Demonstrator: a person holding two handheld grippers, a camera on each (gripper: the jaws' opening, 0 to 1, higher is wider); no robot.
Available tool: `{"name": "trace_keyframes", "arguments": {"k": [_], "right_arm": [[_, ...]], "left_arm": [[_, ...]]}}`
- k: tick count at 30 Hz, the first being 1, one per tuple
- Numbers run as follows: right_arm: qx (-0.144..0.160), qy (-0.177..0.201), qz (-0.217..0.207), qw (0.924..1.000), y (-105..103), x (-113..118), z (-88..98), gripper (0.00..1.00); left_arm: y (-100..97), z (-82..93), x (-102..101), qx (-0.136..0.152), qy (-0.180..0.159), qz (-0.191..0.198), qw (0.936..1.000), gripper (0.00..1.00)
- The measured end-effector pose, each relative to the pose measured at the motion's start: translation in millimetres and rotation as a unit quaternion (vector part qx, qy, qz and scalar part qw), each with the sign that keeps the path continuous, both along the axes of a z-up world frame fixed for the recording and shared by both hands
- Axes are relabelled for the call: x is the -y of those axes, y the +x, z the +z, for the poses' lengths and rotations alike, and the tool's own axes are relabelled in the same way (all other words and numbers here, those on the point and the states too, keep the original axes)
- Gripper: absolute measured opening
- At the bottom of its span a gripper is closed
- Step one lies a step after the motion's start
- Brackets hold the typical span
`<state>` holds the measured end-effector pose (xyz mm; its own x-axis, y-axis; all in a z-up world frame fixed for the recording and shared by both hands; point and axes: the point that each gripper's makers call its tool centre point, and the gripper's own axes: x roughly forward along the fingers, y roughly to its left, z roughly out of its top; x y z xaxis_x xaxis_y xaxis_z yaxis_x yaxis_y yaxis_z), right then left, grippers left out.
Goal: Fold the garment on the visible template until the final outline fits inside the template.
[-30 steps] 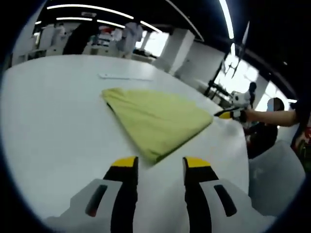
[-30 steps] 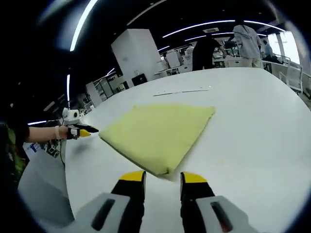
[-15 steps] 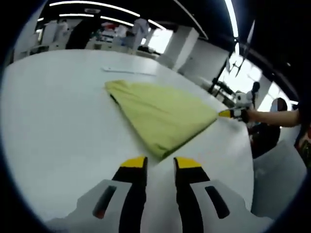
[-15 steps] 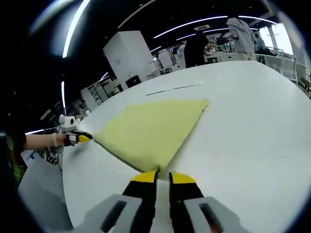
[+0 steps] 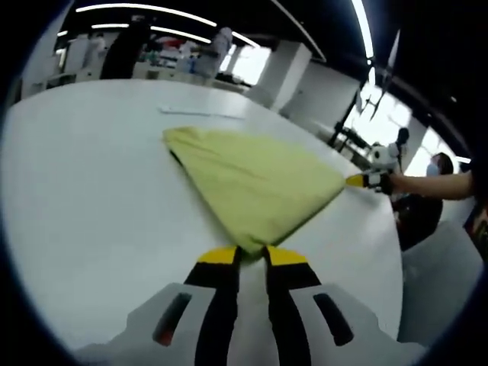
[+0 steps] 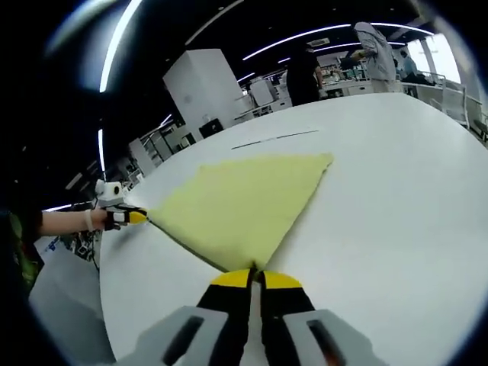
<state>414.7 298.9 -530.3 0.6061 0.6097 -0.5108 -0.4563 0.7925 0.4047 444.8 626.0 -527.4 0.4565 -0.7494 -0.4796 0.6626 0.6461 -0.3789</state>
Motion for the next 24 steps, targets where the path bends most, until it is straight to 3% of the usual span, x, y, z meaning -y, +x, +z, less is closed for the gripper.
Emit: {"name": "trace_keyframes", "arguments": {"k": [6,14,21,24], "right_arm": [[0.0,-0.002,-0.001,1.0,1,0,-0.7,0.0],[0.015,-0.012,0.014,0.9997,0,3,4.9,0.0],[0.025,-0.004,0.048,0.9985,-5,11,17.5,0.0],[0.024,-0.011,0.085,0.996,-12,8,18.6,0.0]], "left_arm": [[-0.7,-2.7,1,-0.003,0.003,-0.004,1.0,0.02],[-0.3,-1.1,0,0.001,0.009,-0.005,0.9999,0.0],[0.6,4.8,-11,0.007,0.01,-0.007,0.9999,0.0],[-1.3,5.5,-11,0.007,0.011,-0.012,0.9998,0.0]]}}
